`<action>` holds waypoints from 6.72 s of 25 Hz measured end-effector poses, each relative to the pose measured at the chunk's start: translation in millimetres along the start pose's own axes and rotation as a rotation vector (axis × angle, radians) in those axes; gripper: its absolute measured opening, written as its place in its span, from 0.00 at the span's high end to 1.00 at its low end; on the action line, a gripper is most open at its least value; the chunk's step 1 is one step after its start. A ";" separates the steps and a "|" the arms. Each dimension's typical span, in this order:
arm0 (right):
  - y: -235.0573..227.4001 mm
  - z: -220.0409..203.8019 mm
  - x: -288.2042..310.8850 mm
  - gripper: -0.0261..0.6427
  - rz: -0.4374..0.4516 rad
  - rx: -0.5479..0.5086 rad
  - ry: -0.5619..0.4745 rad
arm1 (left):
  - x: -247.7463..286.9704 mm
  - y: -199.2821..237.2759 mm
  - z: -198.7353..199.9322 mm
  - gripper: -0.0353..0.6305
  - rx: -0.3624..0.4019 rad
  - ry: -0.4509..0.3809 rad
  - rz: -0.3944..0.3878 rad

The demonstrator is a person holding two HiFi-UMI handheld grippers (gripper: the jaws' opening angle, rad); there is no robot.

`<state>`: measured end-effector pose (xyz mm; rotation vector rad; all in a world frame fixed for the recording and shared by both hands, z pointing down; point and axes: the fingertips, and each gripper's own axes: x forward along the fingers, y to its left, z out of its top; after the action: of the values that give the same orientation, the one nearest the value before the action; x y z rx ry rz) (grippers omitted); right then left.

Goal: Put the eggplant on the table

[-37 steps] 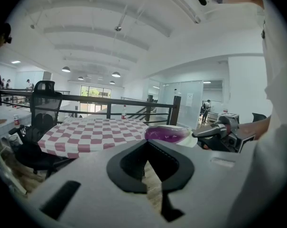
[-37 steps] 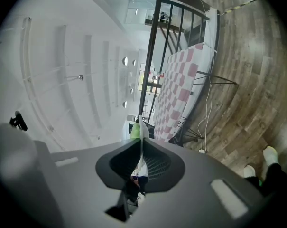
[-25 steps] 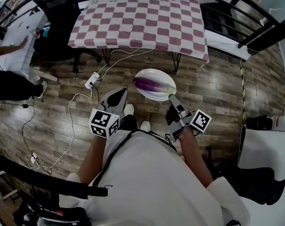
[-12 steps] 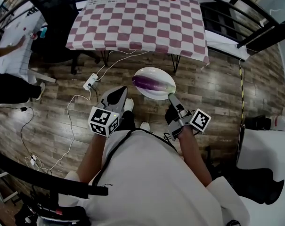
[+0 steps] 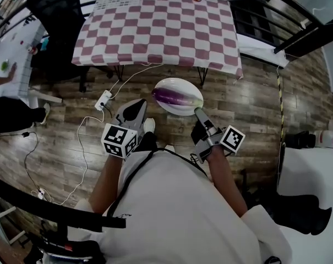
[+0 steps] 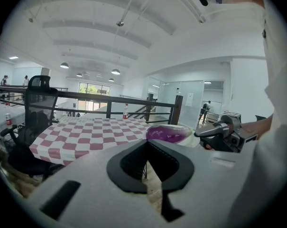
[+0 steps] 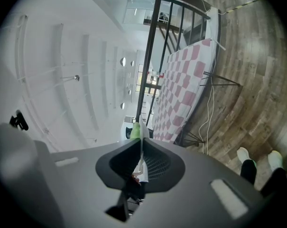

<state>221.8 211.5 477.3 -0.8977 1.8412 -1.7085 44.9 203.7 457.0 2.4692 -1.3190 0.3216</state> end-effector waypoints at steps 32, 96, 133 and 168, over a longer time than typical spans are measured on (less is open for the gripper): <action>22.2 14.2 144.2 0.92 -0.026 0.011 -0.103 | 53.7 146.7 50.9 0.94 0.015 0.002 -0.109; 16.3 147.8 344.7 0.92 -0.004 0.009 0.055 | 194.5 286.7 122.1 0.94 -0.025 -0.008 0.032; -28.0 271.0 394.0 0.92 -0.005 0.023 0.225 | 302.2 281.0 150.0 0.94 -0.063 0.018 0.180; -70.7 248.1 510.7 0.92 -0.011 0.009 0.170 | 330.0 392.9 98.1 0.94 -0.070 0.207 0.044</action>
<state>66.4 -332.0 566.0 -0.7801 1.9374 -1.8489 -98.1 -290.3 548.5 2.2824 -1.2770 0.5176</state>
